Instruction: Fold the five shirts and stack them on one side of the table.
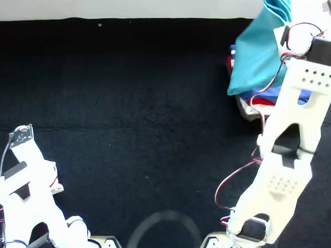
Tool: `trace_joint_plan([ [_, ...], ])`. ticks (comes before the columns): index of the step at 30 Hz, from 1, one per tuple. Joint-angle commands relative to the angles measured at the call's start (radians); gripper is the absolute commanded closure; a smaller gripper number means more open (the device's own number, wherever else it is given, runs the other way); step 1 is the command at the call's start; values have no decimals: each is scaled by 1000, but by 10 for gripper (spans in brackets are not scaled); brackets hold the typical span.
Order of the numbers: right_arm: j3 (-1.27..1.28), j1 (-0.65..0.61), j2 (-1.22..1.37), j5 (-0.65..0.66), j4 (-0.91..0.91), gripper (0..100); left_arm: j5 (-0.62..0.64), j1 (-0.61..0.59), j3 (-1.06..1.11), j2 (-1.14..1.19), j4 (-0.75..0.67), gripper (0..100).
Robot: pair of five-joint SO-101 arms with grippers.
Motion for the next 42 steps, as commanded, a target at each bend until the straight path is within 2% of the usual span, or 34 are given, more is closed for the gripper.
trace_joint_plan([
  [1,2,33,58,55,-93,993,-6,-1,4,-8,-15,988],
  [7,-4,54,174,123,-199,993,-6,-1,4,-8,-15,988],
  [19,-4,107,271,123,-315,986,-6,-1,4,-8,-15,988],
  [21,-1,116,275,121,-311,951,-6,-1,4,-8,-15,988],
  [25,4,131,277,117,-312,803,-6,-1,4,-8,-15,988],
  [27,-4,136,275,115,-317,760,-6,-1,4,-8,-15,988],
  [36,-85,133,269,89,-314,770,-6,-1,5,-8,-15,988],
  [38,-128,130,268,3,-311,832,-6,-1,5,-8,-15,988],
  [40,-176,127,271,-71,-315,974,-6,-1,5,-8,-15,988],
  [41,-194,125,274,-77,-315,998,-6,-1,5,-8,-15,988],
  [42,-206,119,274,-83,-308,967,-6,-1,5,-8,-15,988],
])
